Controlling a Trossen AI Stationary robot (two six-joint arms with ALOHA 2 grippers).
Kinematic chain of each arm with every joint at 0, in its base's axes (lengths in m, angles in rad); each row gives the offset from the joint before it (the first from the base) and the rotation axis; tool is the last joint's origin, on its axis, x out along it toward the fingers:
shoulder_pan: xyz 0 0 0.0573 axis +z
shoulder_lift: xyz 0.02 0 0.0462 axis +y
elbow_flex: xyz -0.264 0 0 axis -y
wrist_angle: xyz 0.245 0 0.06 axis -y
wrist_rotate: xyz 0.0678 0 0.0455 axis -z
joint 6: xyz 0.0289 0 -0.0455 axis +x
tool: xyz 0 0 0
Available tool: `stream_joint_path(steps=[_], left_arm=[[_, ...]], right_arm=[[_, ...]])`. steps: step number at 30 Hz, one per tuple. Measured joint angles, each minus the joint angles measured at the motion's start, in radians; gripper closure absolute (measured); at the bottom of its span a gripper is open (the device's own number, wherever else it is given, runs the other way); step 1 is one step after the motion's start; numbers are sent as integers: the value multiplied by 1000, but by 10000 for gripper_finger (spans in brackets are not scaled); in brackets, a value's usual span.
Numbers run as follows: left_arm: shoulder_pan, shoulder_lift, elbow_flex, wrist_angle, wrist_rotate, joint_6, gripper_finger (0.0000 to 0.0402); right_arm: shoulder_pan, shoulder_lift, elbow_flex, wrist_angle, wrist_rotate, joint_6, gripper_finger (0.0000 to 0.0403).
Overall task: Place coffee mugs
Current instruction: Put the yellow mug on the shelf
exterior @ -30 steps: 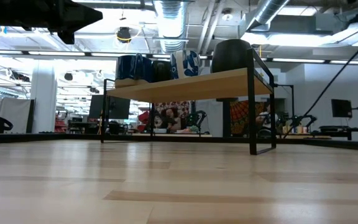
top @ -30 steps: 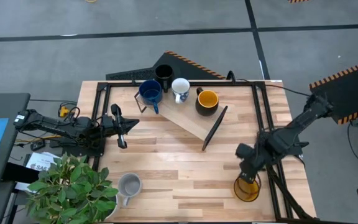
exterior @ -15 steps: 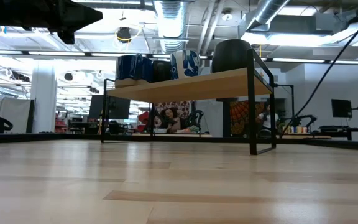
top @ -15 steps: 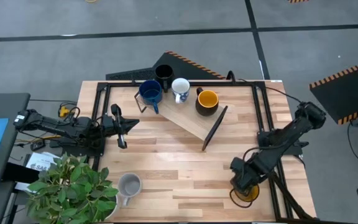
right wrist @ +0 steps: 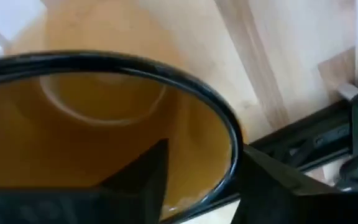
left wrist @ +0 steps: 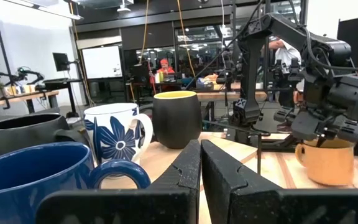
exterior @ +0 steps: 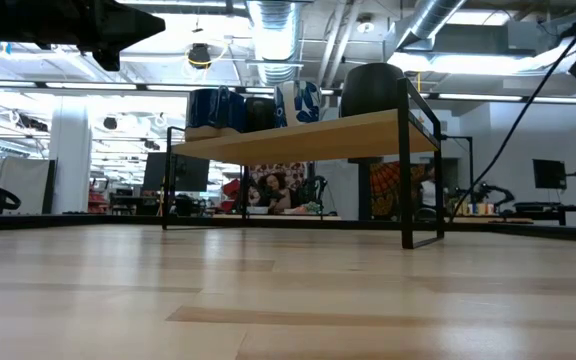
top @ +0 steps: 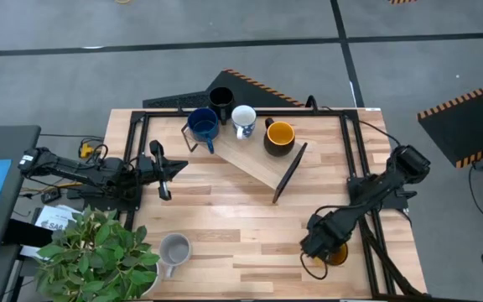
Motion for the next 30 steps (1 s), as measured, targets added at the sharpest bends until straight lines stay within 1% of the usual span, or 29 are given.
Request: stream_joint_path(steps=[2,5,7,12,14,17,22,27,28,30], left_arm=[[0,0,0,0,0,0,401],[0,0,0,0,0,0,401],[0,0,0,1,0,0,401],[0,0,0,7,0,0,401],[0,0,0,10,-1,1,401],[0,0,0,16,0,4,401],[0,0,0,19,0,9,402],[0,0,0,29,0,9,402],[0,0,0,29,0,10,402],[0,0,0,31,0,19,401]], right_arm=[[-14,7,-1,32,3,-17,245],[-31,3,0,47,7,-34,320],[-46,-7,6,60,-15,-62,359],[-72,-30,19,82,6,-105,360],[-86,-40,59,70,41,-118,360],[-111,-57,138,75,85,-182,360],[-172,-55,334,82,132,-348,360],[-277,-11,594,75,196,-519,360],[-300,1,652,63,217,-543,360],[-353,34,764,35,291,-561,360]])
